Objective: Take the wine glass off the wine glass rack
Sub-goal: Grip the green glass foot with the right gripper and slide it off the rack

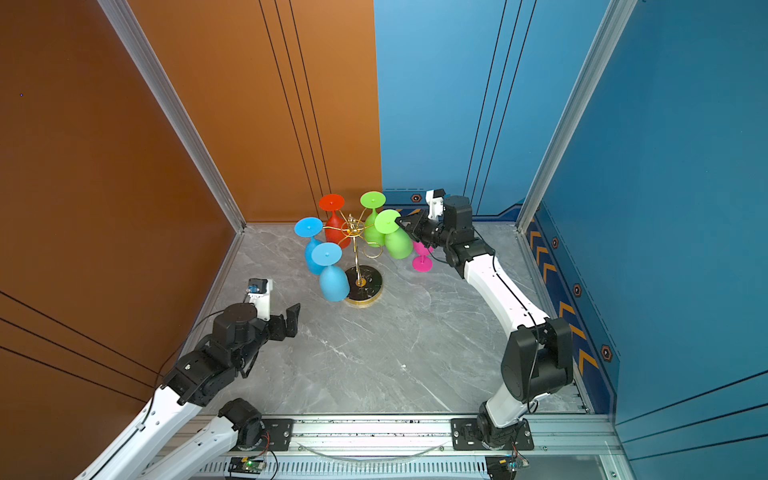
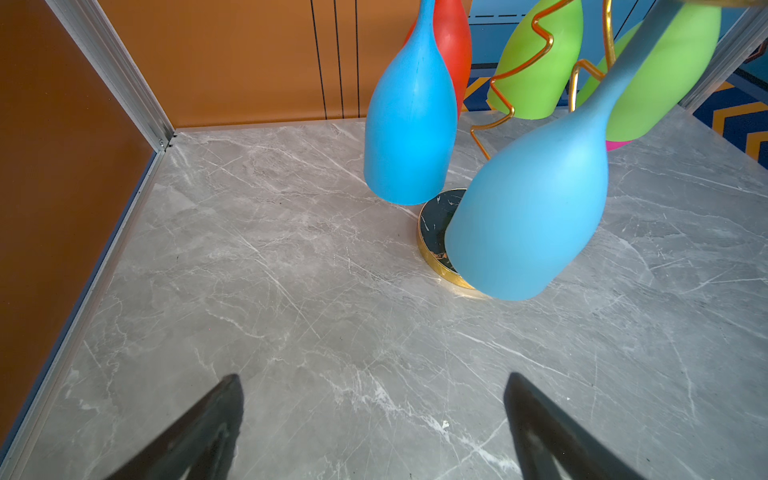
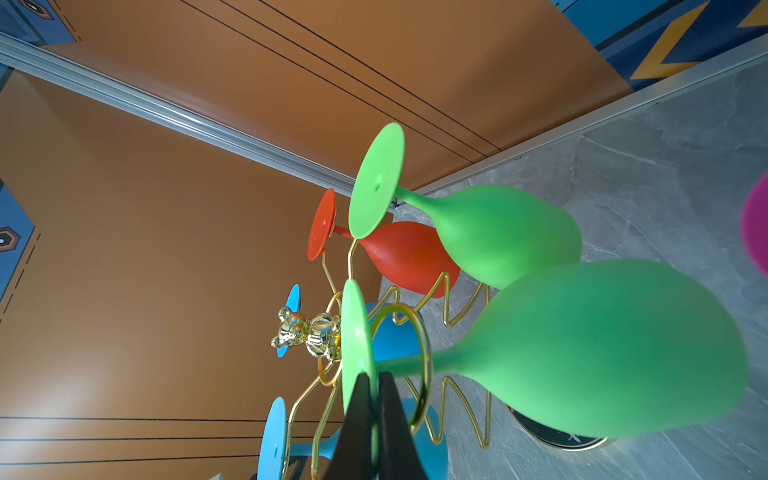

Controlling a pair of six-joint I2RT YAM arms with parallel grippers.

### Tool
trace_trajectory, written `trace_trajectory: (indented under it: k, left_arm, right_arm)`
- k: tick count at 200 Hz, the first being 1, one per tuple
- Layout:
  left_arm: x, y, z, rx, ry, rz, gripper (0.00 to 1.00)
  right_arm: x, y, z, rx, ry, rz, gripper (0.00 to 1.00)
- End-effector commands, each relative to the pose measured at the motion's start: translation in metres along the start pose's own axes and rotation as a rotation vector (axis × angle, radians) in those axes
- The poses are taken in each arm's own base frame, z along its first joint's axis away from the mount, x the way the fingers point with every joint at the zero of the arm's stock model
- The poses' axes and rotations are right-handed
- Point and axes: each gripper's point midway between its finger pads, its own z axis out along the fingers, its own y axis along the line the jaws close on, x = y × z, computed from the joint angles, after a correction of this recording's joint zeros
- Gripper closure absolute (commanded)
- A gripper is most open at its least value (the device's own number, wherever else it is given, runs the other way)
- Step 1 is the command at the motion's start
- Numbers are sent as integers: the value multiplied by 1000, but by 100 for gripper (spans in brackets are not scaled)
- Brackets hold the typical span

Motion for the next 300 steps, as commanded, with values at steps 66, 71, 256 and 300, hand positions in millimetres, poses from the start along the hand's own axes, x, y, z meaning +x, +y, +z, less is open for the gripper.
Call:
trace_trajectory:
  k: [66,71,256,300]
  left_arm:
    - [1,-1,1,13,-5,-12,2]
    - [2,-1,1,13,-3,-11,2]
    - [1,-10,0,62,6,-9,2]
    - [-5,-17,-9,120,-11,-11,2]
  right_arm:
    - [8,30,2,-99,30,-14,100]
    - [8,31,2,-102,33,-15,100]
    - [30,50,-5,-147,105,-61,100]
    - [42,56,-23,-151,120,-84,100]
